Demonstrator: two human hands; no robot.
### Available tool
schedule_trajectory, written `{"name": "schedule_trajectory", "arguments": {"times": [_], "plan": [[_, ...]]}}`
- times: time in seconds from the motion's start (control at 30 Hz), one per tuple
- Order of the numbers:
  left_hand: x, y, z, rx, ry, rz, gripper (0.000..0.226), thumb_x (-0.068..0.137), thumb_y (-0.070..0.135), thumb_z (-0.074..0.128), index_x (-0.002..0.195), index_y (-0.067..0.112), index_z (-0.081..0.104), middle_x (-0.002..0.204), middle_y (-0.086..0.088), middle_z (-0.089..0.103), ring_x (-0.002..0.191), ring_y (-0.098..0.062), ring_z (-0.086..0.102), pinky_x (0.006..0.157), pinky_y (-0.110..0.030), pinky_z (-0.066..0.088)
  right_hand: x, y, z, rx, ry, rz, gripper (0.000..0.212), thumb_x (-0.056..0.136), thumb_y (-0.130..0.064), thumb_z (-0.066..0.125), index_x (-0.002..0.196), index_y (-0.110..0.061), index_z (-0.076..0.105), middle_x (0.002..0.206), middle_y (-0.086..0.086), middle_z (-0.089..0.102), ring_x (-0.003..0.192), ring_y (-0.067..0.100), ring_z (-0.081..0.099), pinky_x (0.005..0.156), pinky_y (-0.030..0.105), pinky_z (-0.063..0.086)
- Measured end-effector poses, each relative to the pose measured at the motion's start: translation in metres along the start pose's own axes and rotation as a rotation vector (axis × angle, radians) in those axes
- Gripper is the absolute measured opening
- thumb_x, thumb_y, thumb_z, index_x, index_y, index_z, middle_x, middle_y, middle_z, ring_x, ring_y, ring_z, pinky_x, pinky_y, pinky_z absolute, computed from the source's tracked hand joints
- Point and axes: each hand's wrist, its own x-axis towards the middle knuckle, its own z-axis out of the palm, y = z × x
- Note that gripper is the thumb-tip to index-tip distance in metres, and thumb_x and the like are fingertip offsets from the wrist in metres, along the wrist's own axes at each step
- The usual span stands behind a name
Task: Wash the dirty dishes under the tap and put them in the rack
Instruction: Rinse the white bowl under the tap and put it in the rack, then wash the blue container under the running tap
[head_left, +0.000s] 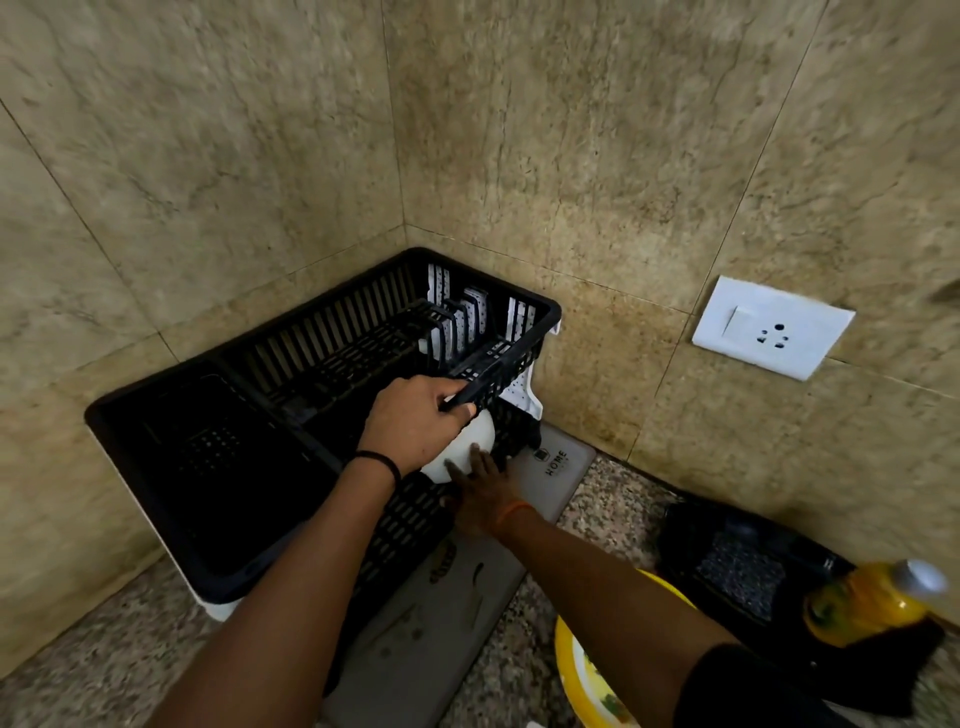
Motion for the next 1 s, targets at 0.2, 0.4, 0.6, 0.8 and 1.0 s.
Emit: {"name": "schedule_trajectory", "arguments": {"times": [0.2, 0.4, 0.6, 0.8, 1.0], "plan": [[0.000, -0.002, 0.003, -0.025, 0.013, 0.005, 0.027, 0.086, 0.039, 0.059, 0.110, 0.033, 0.070, 0.086, -0.002, 0.074, 0.082, -0.019, 0.067, 0.074, -0.035, 0.056, -0.024, -0.004, -0.022, 0.183, 0.013, -0.031, 0.078, 0.096, -0.041, 0.049, 0.154, -0.014, 0.005, 0.162, 0.014, -0.001, 0.148, 0.034, 0.005, 0.117, 0.051, 0.015], [-0.017, 0.011, 0.008, 0.122, 0.225, 0.164, 0.037, 0.087, 0.033, 0.055, 0.119, 0.016, 0.063, 0.117, -0.010, 0.065, 0.108, -0.031, 0.060, 0.088, -0.038, 0.050, -0.116, 0.017, -0.061, 0.585, 0.202, -0.157, 0.046, 0.092, -0.027, 0.058, 0.133, -0.006, 0.054, 0.133, 0.014, 0.058, 0.121, 0.025, 0.055, 0.094, 0.024, 0.039], [-0.097, 0.036, 0.050, -0.146, 0.443, 0.372, 0.029, 0.088, 0.018, 0.054, 0.112, 0.005, 0.064, 0.112, -0.012, 0.065, 0.106, -0.026, 0.059, 0.094, -0.033, 0.045, -0.248, 0.059, -0.060, 0.668, 0.356, -0.084, 0.025, 0.092, -0.026, 0.057, 0.116, -0.017, 0.063, 0.110, -0.001, 0.069, 0.095, 0.008, 0.064, 0.080, 0.024, 0.049], [-0.228, 0.084, 0.157, -0.384, -0.332, 0.250, 0.026, 0.086, 0.041, 0.054, 0.095, 0.024, 0.071, 0.090, 0.007, 0.074, 0.074, -0.005, 0.068, 0.071, -0.031, 0.056, -0.389, 0.085, 0.005, 0.757, 0.507, 0.170, 0.026, 0.095, -0.022, 0.056, 0.119, -0.015, 0.063, 0.108, -0.004, 0.070, 0.092, 0.003, 0.065, 0.080, 0.017, 0.051], [-0.318, 0.095, 0.210, -0.304, -0.643, 0.196, 0.015, 0.088, 0.030, 0.064, 0.094, 0.019, 0.072, 0.093, 0.004, 0.074, 0.086, -0.005, 0.067, 0.075, -0.025, 0.053, -0.514, 0.105, 0.111, 0.778, 0.526, 0.617, 0.038, 0.093, -0.029, 0.057, 0.130, -0.021, 0.054, 0.130, -0.002, 0.060, 0.116, 0.012, 0.058, 0.097, 0.037, 0.049]]}}
